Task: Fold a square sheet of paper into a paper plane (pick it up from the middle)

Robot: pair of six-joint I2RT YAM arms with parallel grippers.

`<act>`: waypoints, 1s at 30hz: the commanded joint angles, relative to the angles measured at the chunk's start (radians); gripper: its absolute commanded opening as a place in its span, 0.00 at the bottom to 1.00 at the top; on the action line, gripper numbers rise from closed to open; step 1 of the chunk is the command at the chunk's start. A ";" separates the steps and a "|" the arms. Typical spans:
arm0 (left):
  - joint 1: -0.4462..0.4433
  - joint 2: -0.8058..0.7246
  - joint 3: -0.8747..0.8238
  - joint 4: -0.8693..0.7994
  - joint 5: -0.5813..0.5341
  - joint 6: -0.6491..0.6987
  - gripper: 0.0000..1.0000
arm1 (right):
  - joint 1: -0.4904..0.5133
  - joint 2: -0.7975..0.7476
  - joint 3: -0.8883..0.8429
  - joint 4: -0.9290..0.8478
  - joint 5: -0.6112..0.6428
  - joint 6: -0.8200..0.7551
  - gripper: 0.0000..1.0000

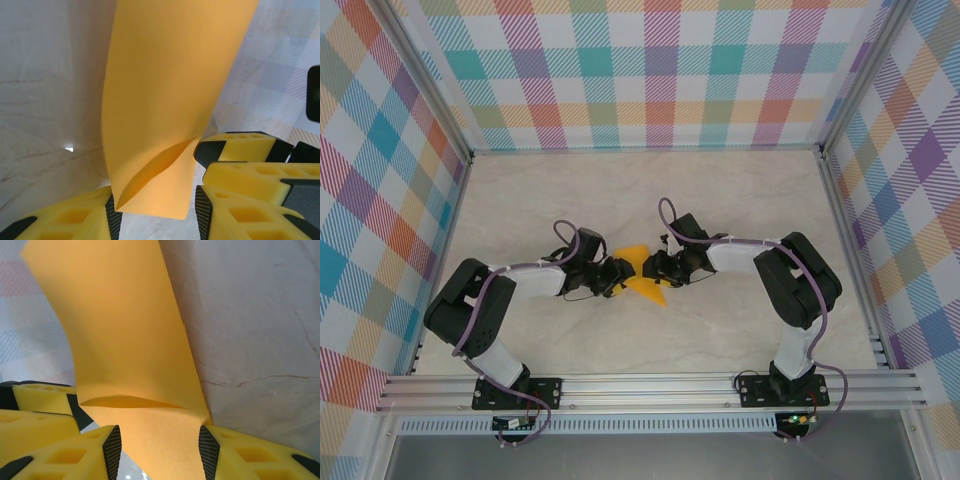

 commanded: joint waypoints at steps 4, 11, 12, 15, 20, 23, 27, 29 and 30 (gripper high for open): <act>-0.011 0.023 0.025 0.028 0.016 -0.002 0.38 | -0.009 0.017 -0.030 -0.023 0.026 -0.015 0.49; -0.016 0.022 0.022 0.055 0.040 0.012 0.20 | -0.010 -0.041 -0.046 0.069 0.002 -0.098 0.51; -0.016 0.022 0.023 0.057 0.042 0.014 0.18 | -0.010 -0.054 -0.050 0.083 -0.003 -0.110 0.51; -0.016 0.017 0.025 0.055 0.043 0.018 0.16 | -0.010 -0.097 -0.065 0.117 0.022 -0.152 0.51; -0.016 0.011 0.038 0.025 0.035 0.035 0.13 | -0.010 -0.184 -0.123 0.173 0.090 -0.246 0.56; -0.016 0.002 0.045 0.003 0.033 0.035 0.11 | -0.009 -0.256 -0.193 0.237 0.150 -0.316 0.65; -0.017 -0.014 0.064 -0.043 0.019 0.029 0.11 | 0.026 -0.335 -0.282 0.303 0.229 -0.451 0.71; -0.018 -0.019 0.078 -0.066 0.015 0.026 0.10 | 0.091 -0.363 -0.342 0.386 0.326 -0.578 0.73; -0.018 -0.020 0.086 -0.079 0.013 0.028 0.11 | 0.124 -0.368 -0.366 0.425 0.382 -0.635 0.73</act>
